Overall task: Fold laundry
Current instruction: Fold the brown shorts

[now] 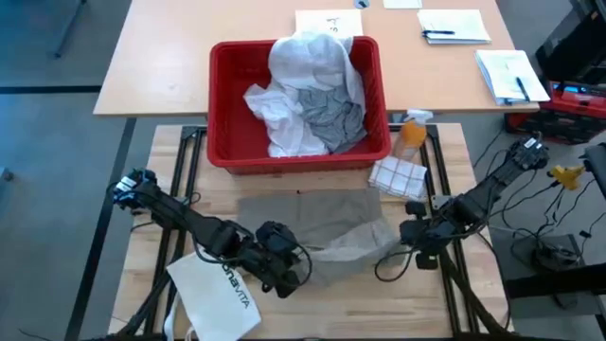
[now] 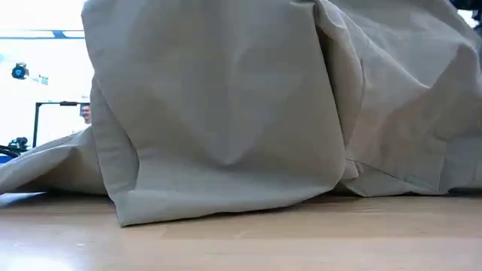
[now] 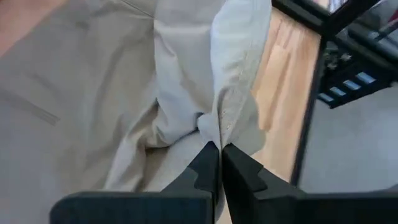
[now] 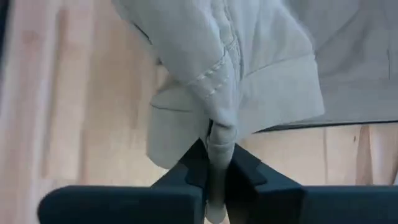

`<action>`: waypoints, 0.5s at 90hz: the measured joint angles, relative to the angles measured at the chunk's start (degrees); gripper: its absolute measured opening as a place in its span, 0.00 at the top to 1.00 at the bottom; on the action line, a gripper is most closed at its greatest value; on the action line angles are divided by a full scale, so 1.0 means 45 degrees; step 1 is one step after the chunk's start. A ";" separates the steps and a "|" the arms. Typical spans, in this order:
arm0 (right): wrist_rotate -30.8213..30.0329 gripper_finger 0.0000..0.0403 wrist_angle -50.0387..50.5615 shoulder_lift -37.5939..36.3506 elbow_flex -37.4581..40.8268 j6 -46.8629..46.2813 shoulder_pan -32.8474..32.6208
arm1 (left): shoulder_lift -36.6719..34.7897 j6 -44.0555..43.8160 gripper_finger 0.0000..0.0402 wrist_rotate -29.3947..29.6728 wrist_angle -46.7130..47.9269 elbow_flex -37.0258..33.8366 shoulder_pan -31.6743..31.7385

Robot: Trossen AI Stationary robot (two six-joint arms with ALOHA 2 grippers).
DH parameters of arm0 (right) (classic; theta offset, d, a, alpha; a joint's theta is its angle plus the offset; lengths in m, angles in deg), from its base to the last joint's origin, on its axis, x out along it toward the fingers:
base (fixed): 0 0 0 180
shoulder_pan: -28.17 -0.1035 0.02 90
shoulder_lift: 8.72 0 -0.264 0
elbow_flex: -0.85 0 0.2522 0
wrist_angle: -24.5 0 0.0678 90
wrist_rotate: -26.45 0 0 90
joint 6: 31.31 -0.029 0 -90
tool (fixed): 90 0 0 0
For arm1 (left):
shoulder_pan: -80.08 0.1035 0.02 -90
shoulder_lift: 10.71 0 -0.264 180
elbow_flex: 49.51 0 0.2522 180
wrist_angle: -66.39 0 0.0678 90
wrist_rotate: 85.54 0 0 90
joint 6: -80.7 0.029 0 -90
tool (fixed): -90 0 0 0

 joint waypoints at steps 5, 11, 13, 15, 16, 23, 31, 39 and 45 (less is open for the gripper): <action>0.0001 0.96 0.0006 -0.0006 -0.0355 -0.0027 0.0000 | -0.0108 -0.0315 1.00 -0.0008 0.0009 0.0144 0.0000; 0.0111 0.98 0.0016 0.0017 -0.0760 0.0227 0.0000 | -0.0266 -0.0414 1.00 -0.0017 0.0022 0.0241 0.0000; 0.0218 0.99 0.0035 0.0024 -0.0884 0.0405 0.0000 | -0.0308 -0.0487 1.00 -0.0051 0.0069 0.0241 0.0000; 0.0346 0.99 0.0067 0.0030 -0.1000 0.0481 0.0000 | -0.0344 -0.0606 1.00 -0.0124 0.0105 0.0241 0.0000; 0.0421 0.99 0.0090 0.0033 -0.1060 0.0522 0.0000 | -0.0363 -0.0691 1.00 -0.0175 0.0114 0.0241 0.0000; 0.0545 0.98 0.0524 0.0033 -0.1464 0.0594 0.0000 | -0.0529 -0.1374 1.00 -0.0885 0.0446 0.0241 0.0020; 0.0530 0.99 0.0935 0.0028 -0.1940 0.0594 0.0000 | -0.0814 -0.1942 1.00 -0.1432 0.0771 0.0241 0.0049; 0.0518 0.99 0.1356 0.0028 -0.2309 0.0594 0.0000 | -0.1164 -0.2186 1.00 -0.1412 0.1175 0.0241 0.0049; 0.0514 0.99 0.1442 0.0030 -0.2412 0.0696 0.0000 | -0.1394 -0.2350 1.00 -0.1402 0.1364 0.0241 0.0073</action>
